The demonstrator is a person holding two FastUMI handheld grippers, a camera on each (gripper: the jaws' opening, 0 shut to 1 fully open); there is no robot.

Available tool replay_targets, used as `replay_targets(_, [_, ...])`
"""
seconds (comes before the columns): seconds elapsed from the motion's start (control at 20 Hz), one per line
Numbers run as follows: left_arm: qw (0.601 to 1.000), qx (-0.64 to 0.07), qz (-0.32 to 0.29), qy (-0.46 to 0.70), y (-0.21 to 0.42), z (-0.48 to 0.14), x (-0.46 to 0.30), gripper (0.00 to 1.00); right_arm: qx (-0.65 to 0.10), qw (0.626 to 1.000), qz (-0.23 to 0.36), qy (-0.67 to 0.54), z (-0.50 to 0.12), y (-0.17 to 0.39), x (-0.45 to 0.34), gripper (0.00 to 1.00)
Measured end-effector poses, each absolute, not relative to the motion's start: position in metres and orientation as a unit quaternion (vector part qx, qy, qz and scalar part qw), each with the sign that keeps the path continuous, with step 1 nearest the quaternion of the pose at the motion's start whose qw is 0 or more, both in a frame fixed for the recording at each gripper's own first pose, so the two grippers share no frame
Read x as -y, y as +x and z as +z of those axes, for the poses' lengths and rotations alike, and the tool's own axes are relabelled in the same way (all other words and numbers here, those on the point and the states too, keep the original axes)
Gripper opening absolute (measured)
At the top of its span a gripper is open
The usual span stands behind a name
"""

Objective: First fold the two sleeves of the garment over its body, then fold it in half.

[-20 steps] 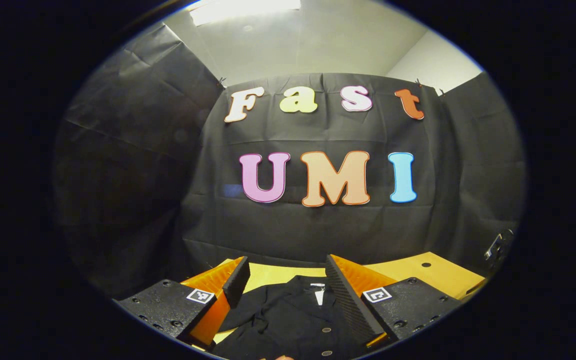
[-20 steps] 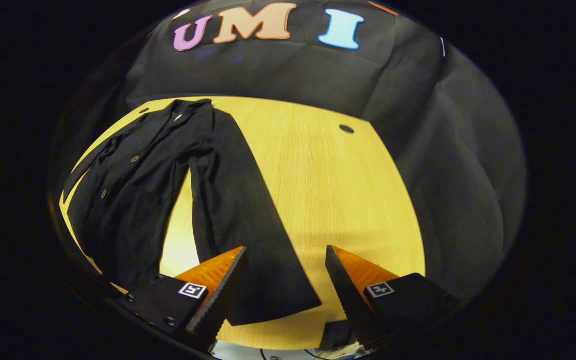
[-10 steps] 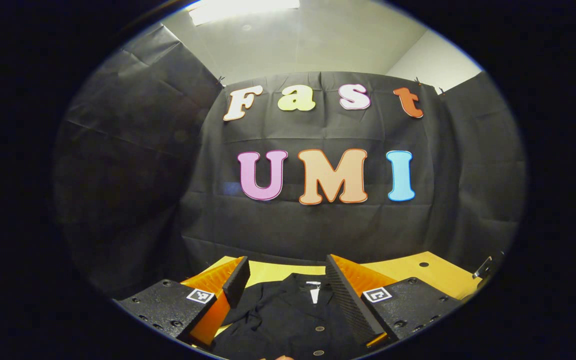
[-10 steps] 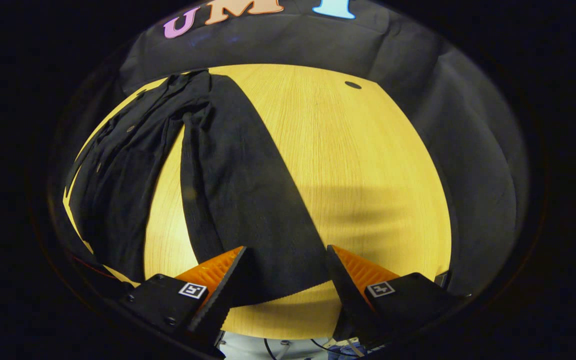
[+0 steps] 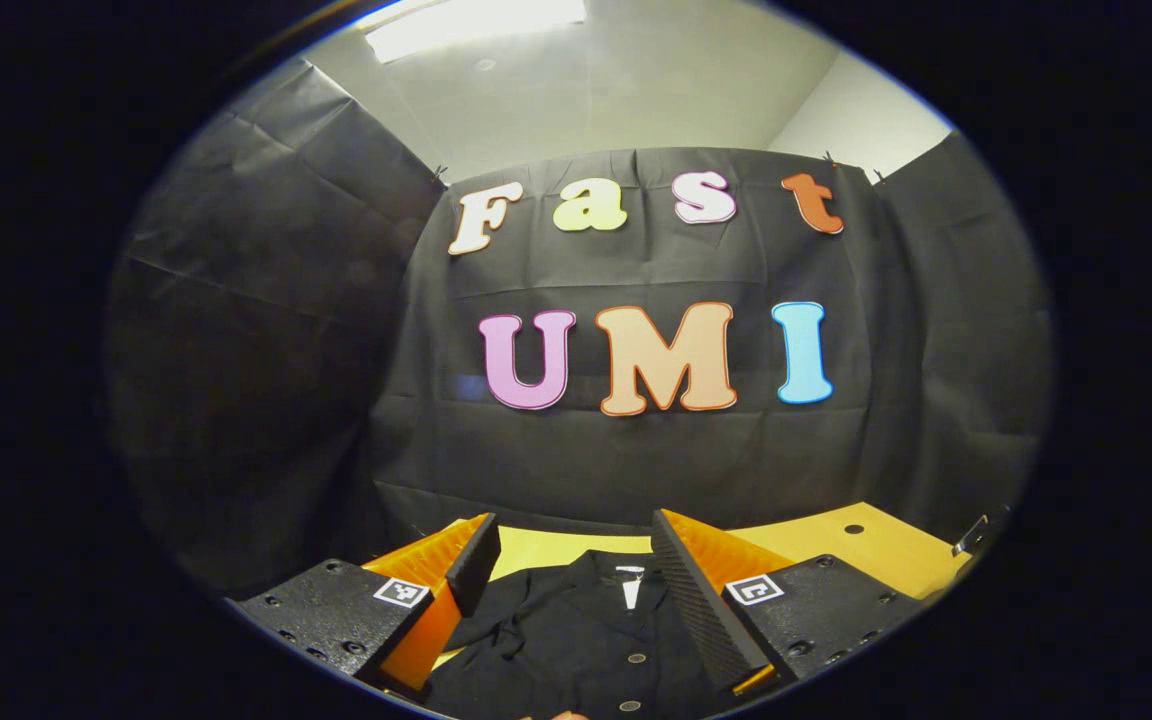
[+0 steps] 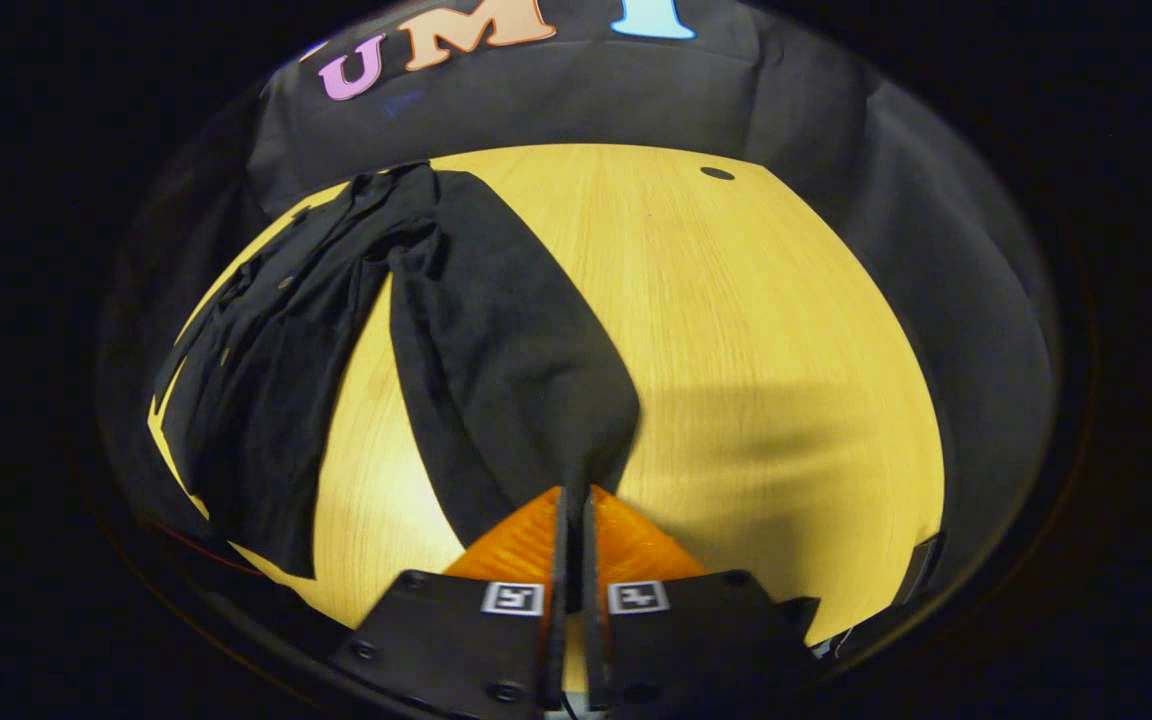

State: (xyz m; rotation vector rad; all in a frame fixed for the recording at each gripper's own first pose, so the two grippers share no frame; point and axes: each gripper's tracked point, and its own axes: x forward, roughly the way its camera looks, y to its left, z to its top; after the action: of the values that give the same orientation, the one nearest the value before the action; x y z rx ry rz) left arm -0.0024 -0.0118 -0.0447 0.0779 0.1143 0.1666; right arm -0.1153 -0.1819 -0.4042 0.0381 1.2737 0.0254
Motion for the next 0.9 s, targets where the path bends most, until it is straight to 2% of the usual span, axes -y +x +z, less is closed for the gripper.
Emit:
replay_targets(0.05, [0.995, -0.054, 0.076, 0.042, 0.002, -0.044, 0.014, 0.92, -0.592, 0.805, 0.005, 0.026, -0.403, -0.115, 0.182, 0.08])
replay_targets(0.1, [0.995, -0.055, 0.073, 0.047, 0.004, -0.043, 0.013, 0.91, -0.586, 0.809, -0.008, 0.042, -0.403, -0.114, 0.180, 0.04])
replay_targets(0.25, [0.996, -0.049, 0.067, 0.044, 0.006, -0.040, 0.006, 0.92, -0.565, 0.817, -0.045, 0.108, -0.394, -0.110, 0.175, 0.03])
replay_targets(0.5, [0.996, -0.050, 0.059, 0.052, 0.007, -0.037, -0.018, 0.93, -0.459, 0.868, -0.080, 0.174, -0.346, -0.066, 0.168, 0.03])
replay_targets(0.6, [0.996, -0.053, 0.058, 0.051, 0.006, -0.036, -0.027, 0.93, -0.431, 0.884, -0.072, 0.167, -0.324, -0.045, 0.151, 0.00])
replay_targets(0.65, [0.996, -0.052, 0.058, 0.049, 0.006, -0.036, -0.031, 0.93, -0.415, 0.893, -0.065, 0.159, -0.313, -0.036, 0.142, 0.03])
replay_targets(0.9, [0.995, -0.055, 0.074, 0.043, -0.003, -0.037, -0.064, 0.93, -0.360, 0.926, -0.019, 0.114, -0.253, 0.012, 0.095, 0.02])
